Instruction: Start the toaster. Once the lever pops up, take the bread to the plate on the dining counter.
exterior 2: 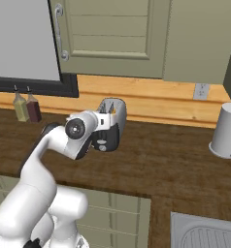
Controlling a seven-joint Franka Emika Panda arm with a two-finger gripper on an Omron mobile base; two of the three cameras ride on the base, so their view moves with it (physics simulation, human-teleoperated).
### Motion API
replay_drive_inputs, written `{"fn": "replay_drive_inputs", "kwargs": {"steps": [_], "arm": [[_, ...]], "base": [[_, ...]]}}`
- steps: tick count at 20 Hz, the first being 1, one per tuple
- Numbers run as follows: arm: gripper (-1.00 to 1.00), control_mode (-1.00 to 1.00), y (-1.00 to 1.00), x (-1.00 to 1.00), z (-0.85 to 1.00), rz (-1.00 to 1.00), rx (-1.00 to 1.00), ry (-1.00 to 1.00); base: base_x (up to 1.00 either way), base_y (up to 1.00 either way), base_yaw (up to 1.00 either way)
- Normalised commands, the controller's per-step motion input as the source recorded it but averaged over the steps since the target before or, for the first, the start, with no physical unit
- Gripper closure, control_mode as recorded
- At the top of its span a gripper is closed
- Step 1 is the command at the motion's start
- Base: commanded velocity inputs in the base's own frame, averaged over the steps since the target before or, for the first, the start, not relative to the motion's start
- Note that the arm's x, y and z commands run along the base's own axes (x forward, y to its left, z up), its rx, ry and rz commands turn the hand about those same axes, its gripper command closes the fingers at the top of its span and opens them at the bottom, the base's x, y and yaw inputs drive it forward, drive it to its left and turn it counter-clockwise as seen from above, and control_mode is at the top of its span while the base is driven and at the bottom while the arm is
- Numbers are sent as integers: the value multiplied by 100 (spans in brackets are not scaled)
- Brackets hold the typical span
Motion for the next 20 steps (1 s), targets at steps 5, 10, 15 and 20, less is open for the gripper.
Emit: {"fn": "replay_drive_inputs", "kwargs": {"steps": [5, 10, 15, 20], "arm": [[-100, -100, -2, 5, 0, -4, 0, 0], [-100, -100, 0, 10, 0, 0, 0, 2], [-100, -100, 0, 9, 0, 0, 0, 5], [-100, -100, 0, 15, 0, 0, 0, 4]], "base": [[0, 0, 0], [0, 0, 0], [0, 0, 0], [0, 0, 0]]}}
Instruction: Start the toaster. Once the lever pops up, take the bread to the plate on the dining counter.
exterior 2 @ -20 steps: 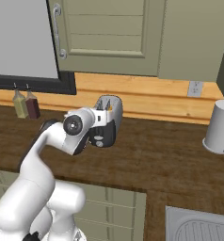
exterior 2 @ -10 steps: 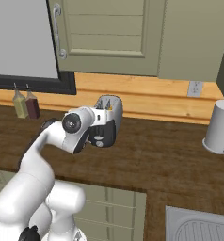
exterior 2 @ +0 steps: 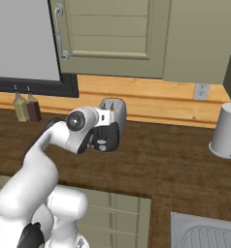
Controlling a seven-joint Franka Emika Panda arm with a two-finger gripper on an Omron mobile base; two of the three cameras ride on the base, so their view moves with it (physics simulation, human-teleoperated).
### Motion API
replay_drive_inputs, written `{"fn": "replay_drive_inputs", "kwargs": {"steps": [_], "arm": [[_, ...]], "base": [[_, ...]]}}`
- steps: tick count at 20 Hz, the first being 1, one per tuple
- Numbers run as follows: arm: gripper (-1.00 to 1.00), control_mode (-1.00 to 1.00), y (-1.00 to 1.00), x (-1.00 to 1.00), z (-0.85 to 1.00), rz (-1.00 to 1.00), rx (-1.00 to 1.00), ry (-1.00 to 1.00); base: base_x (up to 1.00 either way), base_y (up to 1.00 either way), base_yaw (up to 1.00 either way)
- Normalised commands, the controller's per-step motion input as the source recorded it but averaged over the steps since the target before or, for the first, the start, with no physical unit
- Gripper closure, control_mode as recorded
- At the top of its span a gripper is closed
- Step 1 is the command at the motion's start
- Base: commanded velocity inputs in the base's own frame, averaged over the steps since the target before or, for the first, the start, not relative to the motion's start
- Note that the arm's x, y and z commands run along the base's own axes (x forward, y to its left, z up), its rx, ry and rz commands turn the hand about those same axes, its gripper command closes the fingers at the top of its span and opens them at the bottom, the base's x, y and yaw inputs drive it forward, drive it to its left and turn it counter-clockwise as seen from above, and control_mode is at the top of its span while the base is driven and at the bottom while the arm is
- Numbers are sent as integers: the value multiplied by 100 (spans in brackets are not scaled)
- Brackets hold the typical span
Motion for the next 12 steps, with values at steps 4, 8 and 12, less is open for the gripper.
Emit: {"fn": "replay_drive_inputs", "kwargs": {"steps": [4, 8, 12], "arm": [[-100, -100, -3, 19, 0, 0, 1, 2], [-100, -100, -2, 23, 0, 0, 1, 1], [-100, -100, -5, 19, 0, 0, 1, 4]], "base": [[0, 0, 0], [0, 0, 0], [0, 0, 0]]}}
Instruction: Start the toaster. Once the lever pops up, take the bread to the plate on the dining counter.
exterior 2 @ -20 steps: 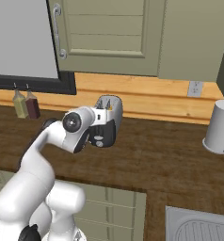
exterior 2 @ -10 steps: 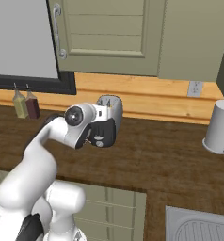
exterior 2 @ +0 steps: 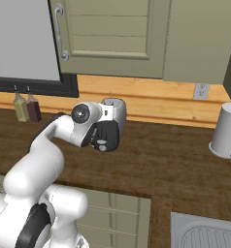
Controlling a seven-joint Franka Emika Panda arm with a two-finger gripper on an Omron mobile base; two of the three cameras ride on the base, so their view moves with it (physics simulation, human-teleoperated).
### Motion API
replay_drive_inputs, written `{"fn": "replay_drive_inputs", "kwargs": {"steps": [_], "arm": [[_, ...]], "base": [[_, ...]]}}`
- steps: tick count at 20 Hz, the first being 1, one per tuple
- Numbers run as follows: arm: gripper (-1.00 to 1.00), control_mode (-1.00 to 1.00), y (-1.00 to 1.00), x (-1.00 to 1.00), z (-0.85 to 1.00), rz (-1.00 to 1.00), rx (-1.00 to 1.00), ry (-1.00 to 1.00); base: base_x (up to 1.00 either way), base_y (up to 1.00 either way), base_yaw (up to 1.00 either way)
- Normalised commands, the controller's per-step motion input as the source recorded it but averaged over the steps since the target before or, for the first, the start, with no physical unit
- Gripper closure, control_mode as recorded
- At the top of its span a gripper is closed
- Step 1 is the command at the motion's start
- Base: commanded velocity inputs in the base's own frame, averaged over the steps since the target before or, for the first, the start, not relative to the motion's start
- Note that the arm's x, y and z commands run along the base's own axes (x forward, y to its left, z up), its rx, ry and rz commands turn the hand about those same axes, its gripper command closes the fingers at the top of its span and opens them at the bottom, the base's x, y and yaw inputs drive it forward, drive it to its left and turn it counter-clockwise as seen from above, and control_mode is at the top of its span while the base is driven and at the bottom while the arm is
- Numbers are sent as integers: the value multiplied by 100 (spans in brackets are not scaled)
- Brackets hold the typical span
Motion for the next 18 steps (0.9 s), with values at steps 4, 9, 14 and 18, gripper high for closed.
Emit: {"fn": "replay_drive_inputs", "kwargs": {"steps": [4, 9, 14, 18], "arm": [[-100, -100, -1, 18, 0, 0, 0, 5], [-100, -100, 0, 10, -6, 0, 0, 5], [-100, -100, 0, 9, -4, 0, 0, 4], [-100, -100, 0, 11, -5, 0, 0, 4]], "base": [[0, 0, 0], [0, 0, 0], [0, 0, 0], [0, 0, 0]]}}
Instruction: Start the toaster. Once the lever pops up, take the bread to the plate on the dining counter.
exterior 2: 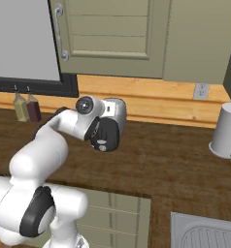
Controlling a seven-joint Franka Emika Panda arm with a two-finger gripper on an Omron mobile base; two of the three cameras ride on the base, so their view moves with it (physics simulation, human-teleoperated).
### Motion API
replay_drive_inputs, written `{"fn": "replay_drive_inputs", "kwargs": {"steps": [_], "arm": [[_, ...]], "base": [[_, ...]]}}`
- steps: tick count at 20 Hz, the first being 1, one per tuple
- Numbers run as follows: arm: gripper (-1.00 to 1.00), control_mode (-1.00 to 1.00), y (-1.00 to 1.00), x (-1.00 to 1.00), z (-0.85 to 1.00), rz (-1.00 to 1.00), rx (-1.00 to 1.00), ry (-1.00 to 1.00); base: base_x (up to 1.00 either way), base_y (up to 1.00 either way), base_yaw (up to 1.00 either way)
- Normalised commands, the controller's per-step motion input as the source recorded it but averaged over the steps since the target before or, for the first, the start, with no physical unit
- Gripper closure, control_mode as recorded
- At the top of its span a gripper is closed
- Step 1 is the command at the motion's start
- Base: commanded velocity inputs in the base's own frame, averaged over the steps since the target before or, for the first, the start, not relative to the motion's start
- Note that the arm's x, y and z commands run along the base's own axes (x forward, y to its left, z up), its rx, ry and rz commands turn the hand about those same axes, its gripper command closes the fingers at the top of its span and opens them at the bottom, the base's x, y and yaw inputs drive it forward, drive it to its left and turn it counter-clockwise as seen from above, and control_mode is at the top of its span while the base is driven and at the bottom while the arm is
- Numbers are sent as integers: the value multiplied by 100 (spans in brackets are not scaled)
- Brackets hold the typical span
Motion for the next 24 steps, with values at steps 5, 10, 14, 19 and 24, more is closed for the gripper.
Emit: {"fn": "replay_drive_inputs", "kwargs": {"steps": [5, 10, 14, 19, 24], "arm": [[-100, -100, 0, 16, 0, 0, 0, 2], [-100, -100, 0, 26, 0, 0, 0, 3], [-100, -100, 0, 15, -5, 0, 0, 4], [-100, -100, 0, 10, -7, 0, 0, 5], [-100, -100, -2, 11, -6, 0, 2, 2]], "base": [[0, 0, 0], [0, 0, 0], [0, 0, 0], [0, 0, 0], [0, 0, 0]]}}
